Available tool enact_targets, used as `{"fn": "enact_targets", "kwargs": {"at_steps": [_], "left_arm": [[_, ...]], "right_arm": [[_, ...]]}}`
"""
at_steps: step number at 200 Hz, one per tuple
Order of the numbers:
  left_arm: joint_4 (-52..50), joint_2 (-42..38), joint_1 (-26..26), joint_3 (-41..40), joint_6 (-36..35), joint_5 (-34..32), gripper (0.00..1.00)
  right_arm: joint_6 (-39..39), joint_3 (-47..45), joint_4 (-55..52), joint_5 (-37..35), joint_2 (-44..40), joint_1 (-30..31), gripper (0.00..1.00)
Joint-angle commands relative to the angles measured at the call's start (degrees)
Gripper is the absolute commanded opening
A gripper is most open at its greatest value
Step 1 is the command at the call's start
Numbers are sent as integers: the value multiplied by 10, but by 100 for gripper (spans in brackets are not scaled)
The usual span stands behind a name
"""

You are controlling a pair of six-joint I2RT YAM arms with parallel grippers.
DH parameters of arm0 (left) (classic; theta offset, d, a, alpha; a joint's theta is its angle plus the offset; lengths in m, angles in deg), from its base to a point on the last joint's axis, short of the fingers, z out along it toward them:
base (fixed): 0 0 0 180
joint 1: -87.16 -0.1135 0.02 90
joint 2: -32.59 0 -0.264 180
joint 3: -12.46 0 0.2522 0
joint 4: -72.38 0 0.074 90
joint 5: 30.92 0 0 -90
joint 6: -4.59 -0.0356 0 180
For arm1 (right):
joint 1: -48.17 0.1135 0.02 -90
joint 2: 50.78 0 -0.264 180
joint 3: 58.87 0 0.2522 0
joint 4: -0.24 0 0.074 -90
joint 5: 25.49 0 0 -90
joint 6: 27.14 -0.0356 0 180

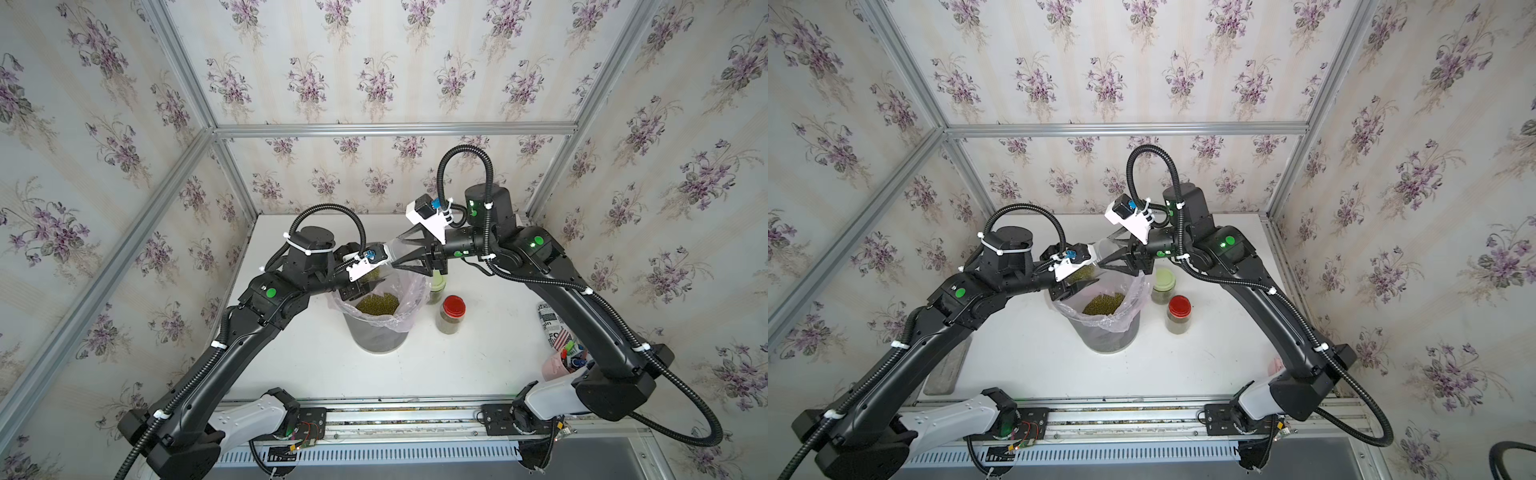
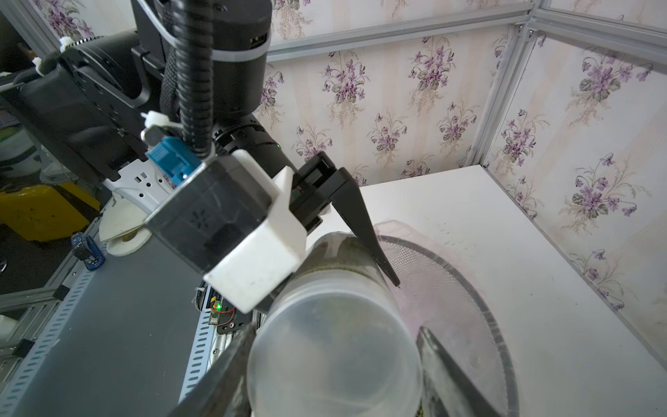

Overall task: Empty moldy mung beans from jars
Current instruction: Unscrew the lid from the jar.

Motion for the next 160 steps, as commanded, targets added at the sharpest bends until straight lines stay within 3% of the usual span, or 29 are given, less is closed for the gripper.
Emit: {"fn": "enact_targets", "kwargs": {"at_steps": [1,57,160], "left_arm": [[42,-8,-1,2,10,1,66],[45,-9,0,-2,13,6,66],[47,7,6,9,15,3,66]], "right_arm": [[68,8,-43,30,10,-3,58],[168,72,-127,68,46,-14,58],[334,89,-210,83,50,-23,59]]}}
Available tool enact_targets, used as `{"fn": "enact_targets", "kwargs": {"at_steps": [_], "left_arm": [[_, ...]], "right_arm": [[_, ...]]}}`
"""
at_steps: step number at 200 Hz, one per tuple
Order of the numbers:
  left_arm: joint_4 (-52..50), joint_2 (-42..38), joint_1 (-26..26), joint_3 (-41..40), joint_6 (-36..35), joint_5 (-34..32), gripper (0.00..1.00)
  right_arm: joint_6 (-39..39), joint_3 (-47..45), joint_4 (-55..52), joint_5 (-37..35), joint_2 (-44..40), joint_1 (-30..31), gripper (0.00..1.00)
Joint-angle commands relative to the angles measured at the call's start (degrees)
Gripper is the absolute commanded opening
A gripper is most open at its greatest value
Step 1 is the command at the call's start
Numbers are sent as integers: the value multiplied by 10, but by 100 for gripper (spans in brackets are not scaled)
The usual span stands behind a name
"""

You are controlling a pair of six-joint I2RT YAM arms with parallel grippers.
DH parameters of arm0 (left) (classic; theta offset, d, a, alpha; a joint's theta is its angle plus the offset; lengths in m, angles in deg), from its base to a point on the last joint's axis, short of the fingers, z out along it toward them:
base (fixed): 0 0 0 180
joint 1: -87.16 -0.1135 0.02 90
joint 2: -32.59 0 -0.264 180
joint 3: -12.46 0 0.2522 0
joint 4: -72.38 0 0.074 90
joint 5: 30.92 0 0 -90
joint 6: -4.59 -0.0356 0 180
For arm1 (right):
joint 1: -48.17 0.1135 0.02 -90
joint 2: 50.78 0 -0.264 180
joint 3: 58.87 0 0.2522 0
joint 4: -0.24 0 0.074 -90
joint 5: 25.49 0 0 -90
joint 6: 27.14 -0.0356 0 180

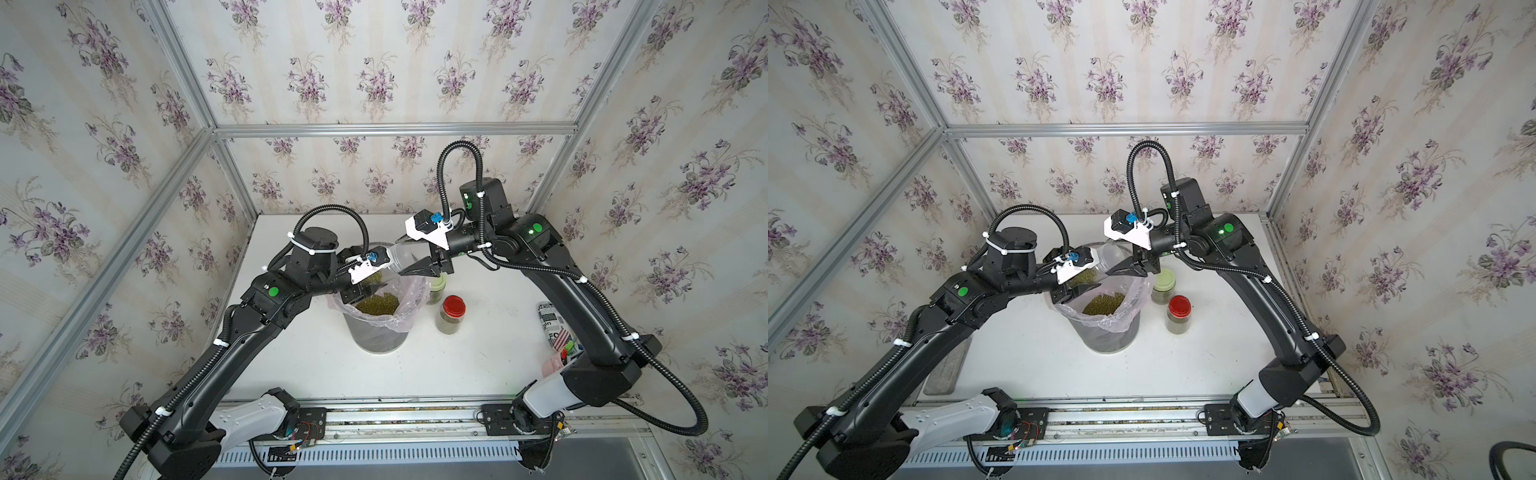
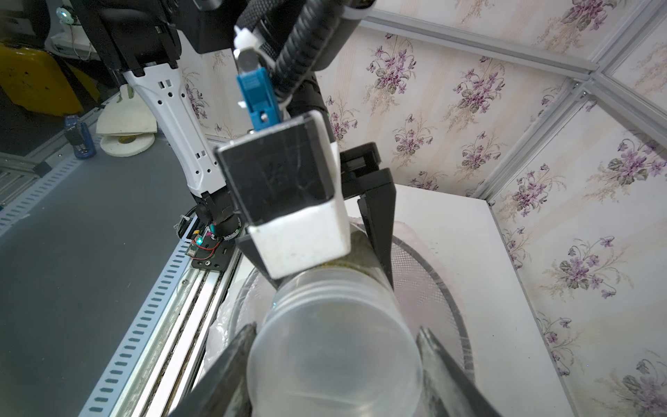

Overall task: Empty moldy mung beans from jars
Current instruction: Unscrew the lid from the jar.

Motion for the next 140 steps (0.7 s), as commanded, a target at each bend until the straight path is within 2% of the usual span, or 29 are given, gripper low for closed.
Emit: {"fn": "enact_targets", "kwargs": {"at_steps": [1,66,140], "left_arm": [[61,-1,-1,6,11,-15,65],[61,3,4,8,12,-17,65],[61,15,8,9,13,-20,65]], "right_arm": [[69,8,-75,28,5,-3,59],[157,69,-156,16,38,-21,59],[192,113,-180,16,59,-38,59]]}}
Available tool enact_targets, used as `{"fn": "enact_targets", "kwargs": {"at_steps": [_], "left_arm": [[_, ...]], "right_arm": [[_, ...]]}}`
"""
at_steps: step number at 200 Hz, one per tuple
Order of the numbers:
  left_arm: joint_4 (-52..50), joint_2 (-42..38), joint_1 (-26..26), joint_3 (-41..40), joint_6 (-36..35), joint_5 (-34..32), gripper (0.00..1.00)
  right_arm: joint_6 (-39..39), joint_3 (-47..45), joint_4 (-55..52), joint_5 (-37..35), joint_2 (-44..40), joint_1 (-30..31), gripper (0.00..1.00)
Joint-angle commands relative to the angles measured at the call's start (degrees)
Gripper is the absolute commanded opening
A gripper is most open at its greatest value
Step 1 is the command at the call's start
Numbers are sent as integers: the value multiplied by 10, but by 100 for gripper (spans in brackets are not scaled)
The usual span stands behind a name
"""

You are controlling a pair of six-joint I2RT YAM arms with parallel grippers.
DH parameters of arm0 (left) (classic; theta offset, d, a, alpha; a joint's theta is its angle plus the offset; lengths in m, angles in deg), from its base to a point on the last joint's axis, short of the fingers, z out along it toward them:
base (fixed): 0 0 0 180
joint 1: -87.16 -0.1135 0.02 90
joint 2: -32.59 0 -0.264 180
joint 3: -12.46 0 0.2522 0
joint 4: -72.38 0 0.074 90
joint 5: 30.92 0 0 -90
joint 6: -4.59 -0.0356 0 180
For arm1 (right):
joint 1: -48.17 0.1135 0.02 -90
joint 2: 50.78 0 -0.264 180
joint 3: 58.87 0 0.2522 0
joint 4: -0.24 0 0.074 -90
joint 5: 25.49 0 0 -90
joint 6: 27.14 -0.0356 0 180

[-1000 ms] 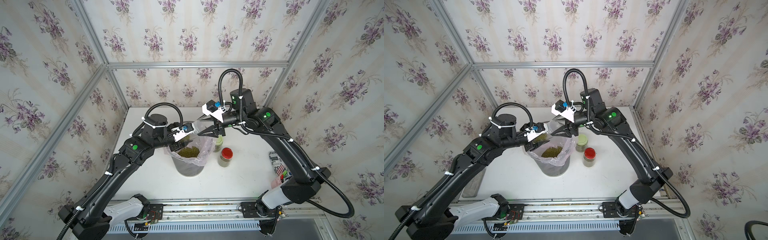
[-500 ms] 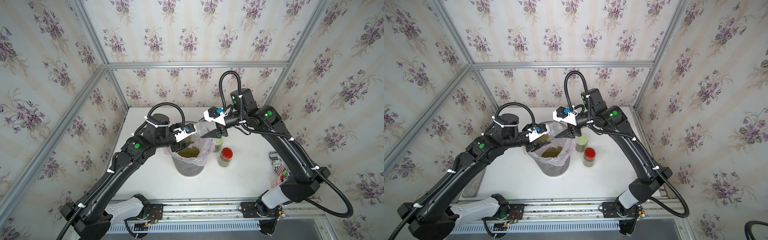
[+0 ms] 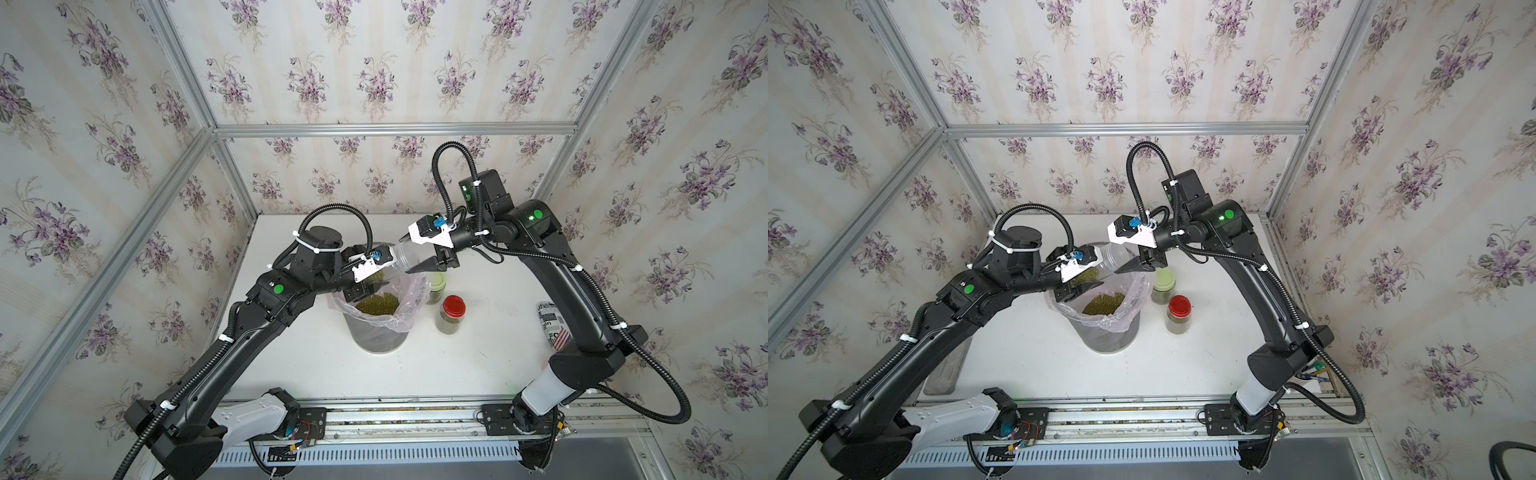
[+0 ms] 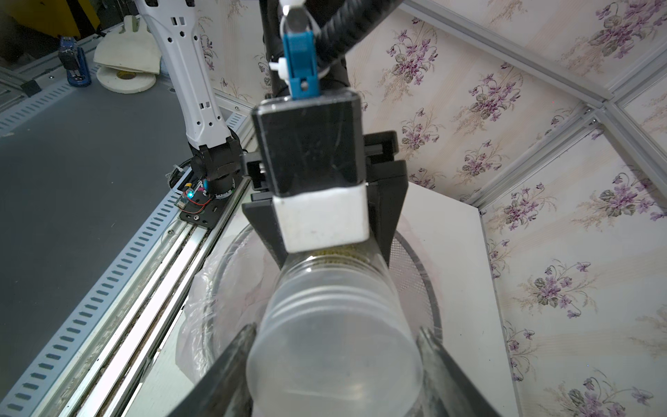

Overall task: Empty moldy mung beans from jars
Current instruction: Unscrew the lid from the jar, then place the lid at the center of the board.

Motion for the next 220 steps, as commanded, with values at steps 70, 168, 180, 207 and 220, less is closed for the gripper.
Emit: {"fn": "enact_targets", "kwargs": {"at_steps": [70,168,180,207,220], "left_arm": [[47,1,4,14,6,-24,65],[48,-29,17,-2,-9,-55,66],[49,-33,18,-3,-12,-61,67],[57,-50,19,-12,-14,-62,67],[59,-57,20,-16,-14,-64,67]], "right_arm": [[-10,8,-9,17,-17,-31,57],[-393,-64,263,-84,-35,-129,56],[-426,-74,274,-96,-35,-133,55],[-497,-80,277,-155,-29,-137,55],[-540,-55,255,-178,-9,-148,55]]}}
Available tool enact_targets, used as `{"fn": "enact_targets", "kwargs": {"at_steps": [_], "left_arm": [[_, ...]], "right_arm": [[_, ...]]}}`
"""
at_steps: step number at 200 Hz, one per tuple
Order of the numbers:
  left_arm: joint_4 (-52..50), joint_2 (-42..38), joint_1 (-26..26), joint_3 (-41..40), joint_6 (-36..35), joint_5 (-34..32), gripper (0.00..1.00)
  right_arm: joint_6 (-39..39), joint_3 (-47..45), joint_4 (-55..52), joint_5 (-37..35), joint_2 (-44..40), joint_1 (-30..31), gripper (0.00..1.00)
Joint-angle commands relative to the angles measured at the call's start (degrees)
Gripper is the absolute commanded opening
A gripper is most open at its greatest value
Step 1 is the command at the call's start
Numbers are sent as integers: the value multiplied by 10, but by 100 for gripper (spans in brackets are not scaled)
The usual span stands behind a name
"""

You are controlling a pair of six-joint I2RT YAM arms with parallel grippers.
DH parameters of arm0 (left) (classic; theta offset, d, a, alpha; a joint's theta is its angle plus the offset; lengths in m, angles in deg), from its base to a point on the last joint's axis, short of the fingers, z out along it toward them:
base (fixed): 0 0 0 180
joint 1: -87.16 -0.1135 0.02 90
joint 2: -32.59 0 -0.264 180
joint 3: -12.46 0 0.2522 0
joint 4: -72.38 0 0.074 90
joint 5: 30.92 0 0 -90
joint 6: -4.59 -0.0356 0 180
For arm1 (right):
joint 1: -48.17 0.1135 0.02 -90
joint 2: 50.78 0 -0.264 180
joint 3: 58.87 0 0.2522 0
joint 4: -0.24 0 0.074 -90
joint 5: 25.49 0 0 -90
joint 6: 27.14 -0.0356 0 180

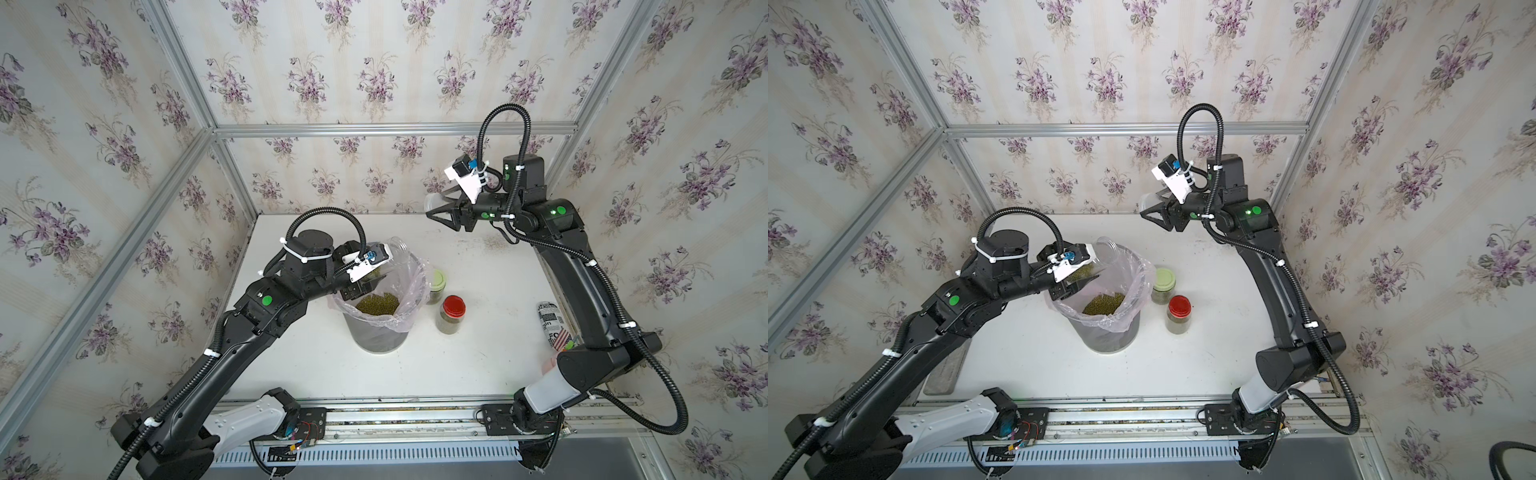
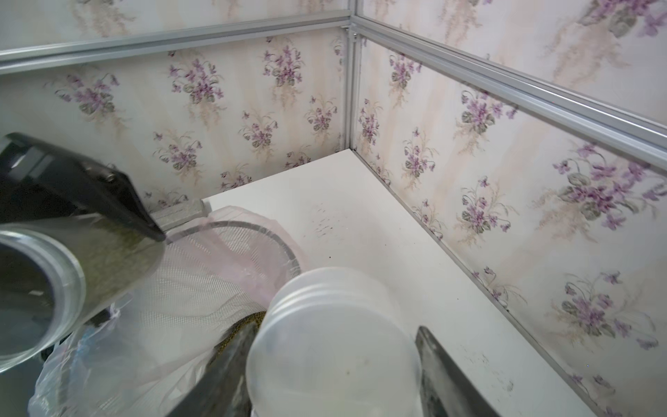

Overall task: Empty moldy mung beans from jars
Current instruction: Place the lid at the center of the board.

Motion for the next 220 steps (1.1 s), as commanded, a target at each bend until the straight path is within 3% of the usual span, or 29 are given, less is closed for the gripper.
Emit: {"fn": "enact_targets", "kwargs": {"at_steps": [1,35,62,125,220], "left_arm": [[27,-11,1,-6,-11,-6,67],[37,-29,9,-25,-18,-30,69],[40,-37,13,-30,-17,-34,69],[43,-46,16,-42,-16,-42,69],[44,-48,19,-51,-18,-53,69]], "right_arm": [[-113,27,12,-57,21,-12,55],[-185,105,-66,-109,85,-24,55],[-228,104,-85,-160,94,-24,54],[-280,32,-75,-240,73,-48,53],[-330,-109,-7,-267,100,-112,52]]}}
